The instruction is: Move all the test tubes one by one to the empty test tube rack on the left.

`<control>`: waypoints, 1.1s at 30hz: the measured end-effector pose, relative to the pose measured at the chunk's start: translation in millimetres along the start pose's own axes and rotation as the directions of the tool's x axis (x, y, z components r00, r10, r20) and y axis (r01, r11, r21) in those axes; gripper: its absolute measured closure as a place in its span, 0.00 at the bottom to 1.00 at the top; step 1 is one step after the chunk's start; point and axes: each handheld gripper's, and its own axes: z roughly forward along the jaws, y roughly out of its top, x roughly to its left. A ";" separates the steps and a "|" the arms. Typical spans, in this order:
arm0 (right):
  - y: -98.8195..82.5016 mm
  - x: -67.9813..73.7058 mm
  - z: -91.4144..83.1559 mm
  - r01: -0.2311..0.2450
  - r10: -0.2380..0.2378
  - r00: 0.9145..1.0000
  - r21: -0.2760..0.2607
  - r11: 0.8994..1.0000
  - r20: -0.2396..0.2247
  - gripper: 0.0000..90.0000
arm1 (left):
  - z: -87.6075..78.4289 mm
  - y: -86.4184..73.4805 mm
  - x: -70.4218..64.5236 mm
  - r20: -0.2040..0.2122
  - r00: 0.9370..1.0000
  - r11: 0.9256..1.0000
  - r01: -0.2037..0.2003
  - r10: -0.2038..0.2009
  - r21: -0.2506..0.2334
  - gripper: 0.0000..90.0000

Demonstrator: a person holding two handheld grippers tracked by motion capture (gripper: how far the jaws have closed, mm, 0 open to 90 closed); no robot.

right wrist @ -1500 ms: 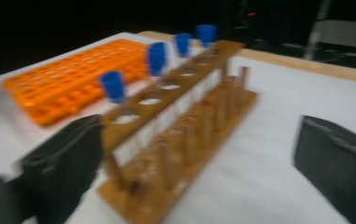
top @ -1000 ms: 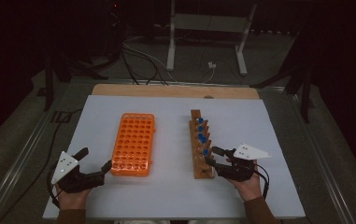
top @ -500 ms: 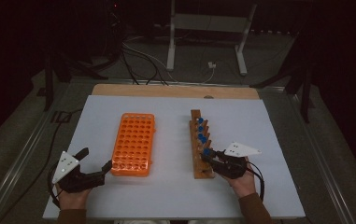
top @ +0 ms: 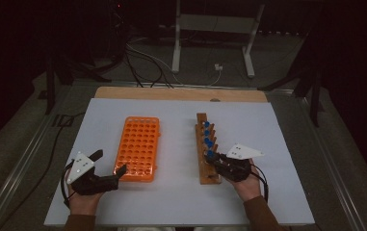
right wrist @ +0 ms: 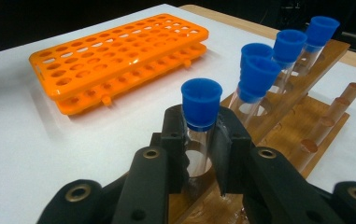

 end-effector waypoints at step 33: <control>54.4 -2.6 -32.0 0.025 -0.026 0.999 -0.056 0.998 -0.024 0.85 | 63.8 59.1 -60.3 0.244 0.964 0.994 -0.100 0.107 -0.040 0.02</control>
